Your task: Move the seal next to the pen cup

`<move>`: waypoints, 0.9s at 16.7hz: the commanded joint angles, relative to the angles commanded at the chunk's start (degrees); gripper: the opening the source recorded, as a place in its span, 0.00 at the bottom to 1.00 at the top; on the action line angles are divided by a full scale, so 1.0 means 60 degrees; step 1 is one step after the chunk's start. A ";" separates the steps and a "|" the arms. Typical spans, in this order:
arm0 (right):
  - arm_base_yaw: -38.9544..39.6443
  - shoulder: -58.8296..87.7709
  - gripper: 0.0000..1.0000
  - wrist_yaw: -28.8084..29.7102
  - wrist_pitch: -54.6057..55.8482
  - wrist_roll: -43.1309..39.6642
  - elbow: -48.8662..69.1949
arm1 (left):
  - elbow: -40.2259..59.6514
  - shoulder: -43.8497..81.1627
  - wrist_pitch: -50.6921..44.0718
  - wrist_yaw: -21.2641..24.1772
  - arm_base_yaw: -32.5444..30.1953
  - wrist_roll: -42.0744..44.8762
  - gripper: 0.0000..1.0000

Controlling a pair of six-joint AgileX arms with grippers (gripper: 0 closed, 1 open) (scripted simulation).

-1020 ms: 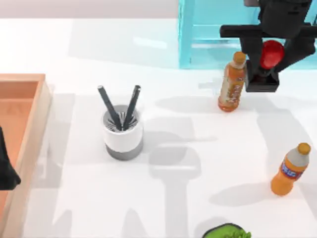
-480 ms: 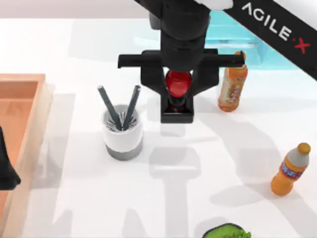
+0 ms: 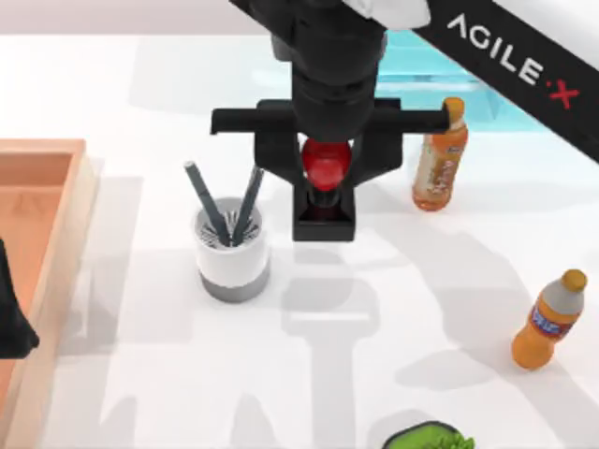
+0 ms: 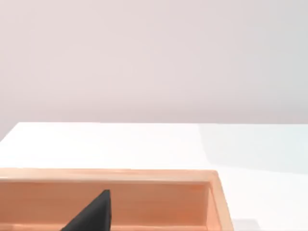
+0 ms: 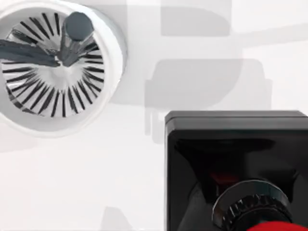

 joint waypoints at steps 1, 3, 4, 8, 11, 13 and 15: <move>0.0006 -0.0039 0.00 0.0000 0.0122 -0.0006 -0.0237 | 0.0000 0.0000 0.0000 0.0000 0.0000 0.0000 1.00; 0.0016 -0.0121 0.00 0.0008 0.0385 -0.0010 -0.0654 | 0.0000 0.0000 0.0000 0.0000 0.0000 0.0000 1.00; 0.0025 -0.0155 0.00 0.0015 0.0501 -0.0010 -0.0757 | 0.0000 0.0000 0.0000 0.0000 0.0000 0.0000 1.00; 0.0027 -0.0165 0.00 0.0018 0.0532 -0.0009 -0.0781 | 0.0000 0.0000 0.0000 0.0000 0.0000 0.0000 1.00; 0.0027 -0.0165 0.23 0.0018 0.0532 -0.0009 -0.0781 | 0.0000 0.0000 0.0000 0.0000 0.0000 0.0000 1.00; 0.0027 -0.0165 0.38 0.0018 0.0532 -0.0009 -0.0781 | 0.0000 0.0000 0.0000 0.0000 0.0000 0.0000 1.00; 0.0027 -0.0165 0.53 0.0018 0.0532 -0.0009 -0.0781 | 0.0000 0.0000 0.0000 0.0000 0.0000 0.0000 1.00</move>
